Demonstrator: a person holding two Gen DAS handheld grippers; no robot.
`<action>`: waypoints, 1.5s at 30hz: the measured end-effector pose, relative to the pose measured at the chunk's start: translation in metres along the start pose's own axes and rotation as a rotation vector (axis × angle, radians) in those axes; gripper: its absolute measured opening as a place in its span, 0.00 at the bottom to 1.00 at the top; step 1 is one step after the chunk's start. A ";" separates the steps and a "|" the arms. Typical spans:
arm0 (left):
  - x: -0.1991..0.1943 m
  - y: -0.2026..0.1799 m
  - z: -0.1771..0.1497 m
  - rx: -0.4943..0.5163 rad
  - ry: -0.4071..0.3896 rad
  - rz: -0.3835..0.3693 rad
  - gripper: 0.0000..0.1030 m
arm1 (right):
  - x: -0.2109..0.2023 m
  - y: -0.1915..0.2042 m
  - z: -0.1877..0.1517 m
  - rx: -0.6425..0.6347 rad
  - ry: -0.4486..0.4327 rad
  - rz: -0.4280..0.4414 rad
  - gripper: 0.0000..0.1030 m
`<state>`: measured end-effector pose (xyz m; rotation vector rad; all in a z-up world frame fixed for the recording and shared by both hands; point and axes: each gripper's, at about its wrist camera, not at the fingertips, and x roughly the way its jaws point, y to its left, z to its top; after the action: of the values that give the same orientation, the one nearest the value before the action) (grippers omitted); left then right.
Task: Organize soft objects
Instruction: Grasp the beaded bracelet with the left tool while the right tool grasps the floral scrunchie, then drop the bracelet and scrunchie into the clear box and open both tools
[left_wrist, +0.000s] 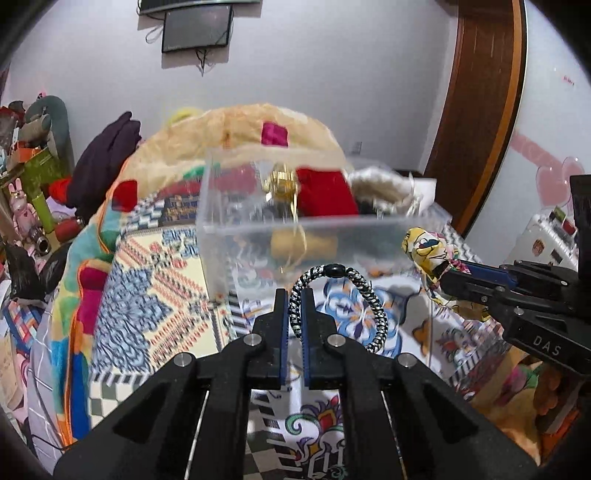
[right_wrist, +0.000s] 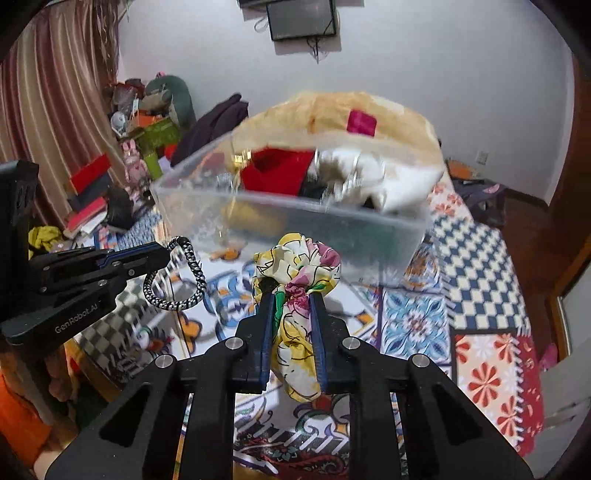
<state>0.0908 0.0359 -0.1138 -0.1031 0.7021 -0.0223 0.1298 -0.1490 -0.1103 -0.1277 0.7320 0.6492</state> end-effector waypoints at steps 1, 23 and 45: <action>-0.003 0.000 0.004 0.000 -0.013 0.000 0.05 | -0.003 0.000 0.004 -0.001 -0.013 -0.003 0.16; 0.022 0.011 0.079 0.030 -0.086 0.059 0.05 | 0.009 0.000 0.081 -0.023 -0.159 -0.054 0.16; 0.040 0.009 0.069 0.024 -0.008 0.016 0.14 | 0.049 0.007 0.079 -0.078 -0.048 -0.092 0.40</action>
<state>0.1660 0.0486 -0.0882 -0.0748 0.6948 -0.0153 0.1989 -0.0929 -0.0831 -0.2161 0.6511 0.5914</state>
